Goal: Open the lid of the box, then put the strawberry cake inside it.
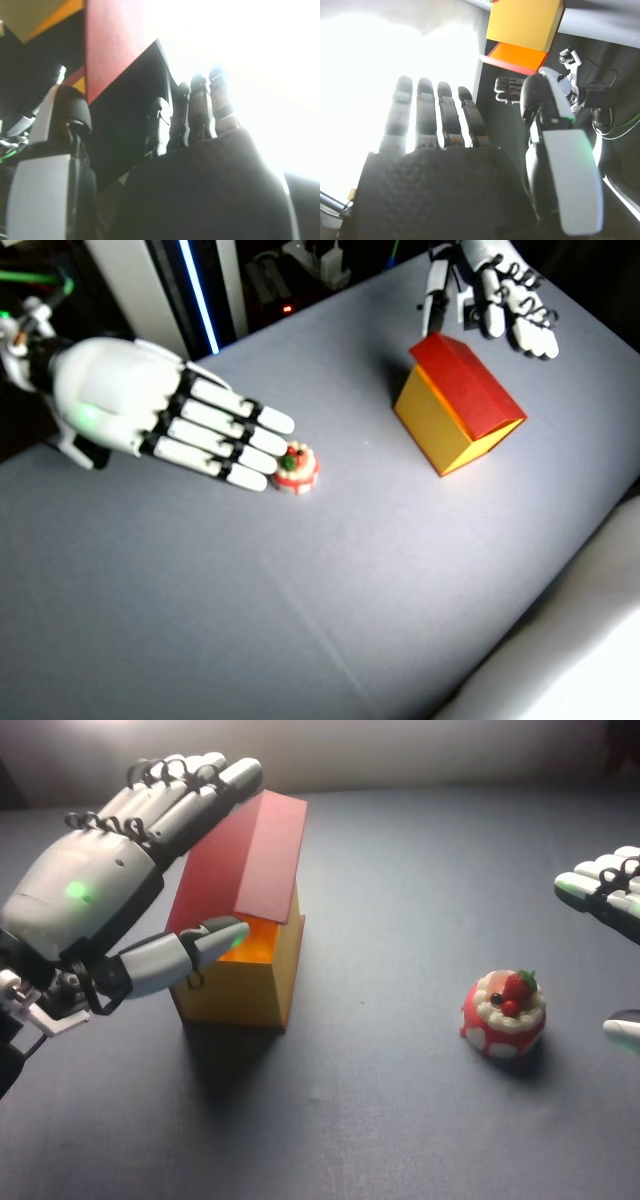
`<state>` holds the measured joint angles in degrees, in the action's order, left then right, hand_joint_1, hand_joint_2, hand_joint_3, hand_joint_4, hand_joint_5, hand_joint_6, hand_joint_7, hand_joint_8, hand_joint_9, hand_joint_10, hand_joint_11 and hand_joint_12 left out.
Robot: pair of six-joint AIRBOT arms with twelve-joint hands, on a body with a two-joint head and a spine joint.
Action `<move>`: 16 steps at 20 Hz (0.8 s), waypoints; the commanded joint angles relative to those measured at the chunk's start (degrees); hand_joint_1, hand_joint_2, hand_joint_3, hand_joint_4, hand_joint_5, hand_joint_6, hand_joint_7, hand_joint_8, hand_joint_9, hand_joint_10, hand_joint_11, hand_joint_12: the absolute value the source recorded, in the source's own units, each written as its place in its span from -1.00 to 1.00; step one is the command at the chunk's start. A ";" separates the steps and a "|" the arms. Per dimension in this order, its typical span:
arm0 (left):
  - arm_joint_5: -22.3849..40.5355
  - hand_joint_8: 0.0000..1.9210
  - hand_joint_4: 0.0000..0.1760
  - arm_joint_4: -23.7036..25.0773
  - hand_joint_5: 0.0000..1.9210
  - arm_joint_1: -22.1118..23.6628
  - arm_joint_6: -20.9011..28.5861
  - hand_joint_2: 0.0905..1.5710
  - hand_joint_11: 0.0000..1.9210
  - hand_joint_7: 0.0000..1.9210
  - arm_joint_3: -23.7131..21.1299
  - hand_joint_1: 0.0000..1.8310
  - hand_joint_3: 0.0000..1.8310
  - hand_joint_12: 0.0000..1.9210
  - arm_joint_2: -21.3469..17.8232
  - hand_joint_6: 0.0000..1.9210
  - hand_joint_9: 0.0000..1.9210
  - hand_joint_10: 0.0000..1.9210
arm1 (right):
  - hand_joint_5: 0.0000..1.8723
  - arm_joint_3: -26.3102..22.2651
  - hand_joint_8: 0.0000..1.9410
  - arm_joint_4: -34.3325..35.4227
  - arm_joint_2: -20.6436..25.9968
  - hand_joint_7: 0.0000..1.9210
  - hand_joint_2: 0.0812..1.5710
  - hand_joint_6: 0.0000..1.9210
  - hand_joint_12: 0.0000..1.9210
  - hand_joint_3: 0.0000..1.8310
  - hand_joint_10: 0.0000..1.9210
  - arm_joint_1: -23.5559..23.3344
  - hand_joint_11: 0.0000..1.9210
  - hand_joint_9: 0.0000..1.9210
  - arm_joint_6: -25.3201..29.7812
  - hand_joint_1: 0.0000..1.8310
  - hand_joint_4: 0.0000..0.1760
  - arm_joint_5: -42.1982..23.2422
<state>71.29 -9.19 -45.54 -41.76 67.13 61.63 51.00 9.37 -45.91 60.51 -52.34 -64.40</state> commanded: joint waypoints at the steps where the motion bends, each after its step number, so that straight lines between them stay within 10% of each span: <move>1: 8.62 -1.00 0.91 -0.71 -1.00 0.10 0.12 0.58 -1.00 -1.00 0.27 -0.19 -0.99 -1.00 -0.34 -1.00 -1.00 -1.00 | -1.00 0.23 -1.00 0.35 0.00 -1.00 0.63 -1.00 -1.00 -1.00 -1.00 0.00 -1.00 -1.00 0.48 -0.43 -1.00 -7.49; 3: 9.66 -1.00 0.49 -2.21 -1.00 0.08 0.12 0.56 -1.00 -1.00 0.50 -0.24 -1.00 -1.00 -0.28 -1.00 -1.00 -1.00 | -1.00 0.24 -1.00 0.47 -0.10 -1.00 0.63 -1.00 -1.00 -1.00 -1.00 0.07 -1.00 -1.00 0.51 -0.44 -1.00 -7.59; 9: 16.54 -1.00 0.99 -9.32 -1.00 -2.62 1.04 0.65 -1.00 -1.00 0.60 -0.46 -0.98 -1.00 -0.08 -1.00 -1.00 -1.00 | -1.00 0.25 -1.00 0.72 -0.29 -1.00 0.63 -1.00 -1.00 -1.00 -1.00 0.28 -1.00 -1.00 0.64 -0.44 -1.00 -7.67; 16: 22.90 -1.00 1.00 -20.14 -1.00 -6.56 3.12 0.76 -1.00 -1.00 1.12 -0.57 -0.98 -1.00 -0.16 -1.00 -1.00 -1.00 | -1.00 0.29 -1.00 1.09 -0.52 -1.00 0.61 -1.00 -1.00 -1.00 -1.00 0.63 -1.00 -1.00 0.90 -0.42 -1.00 -7.76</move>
<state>86.63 -30.85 -52.42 -39.03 67.85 61.69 51.07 10.11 -46.35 61.06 -51.83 -64.88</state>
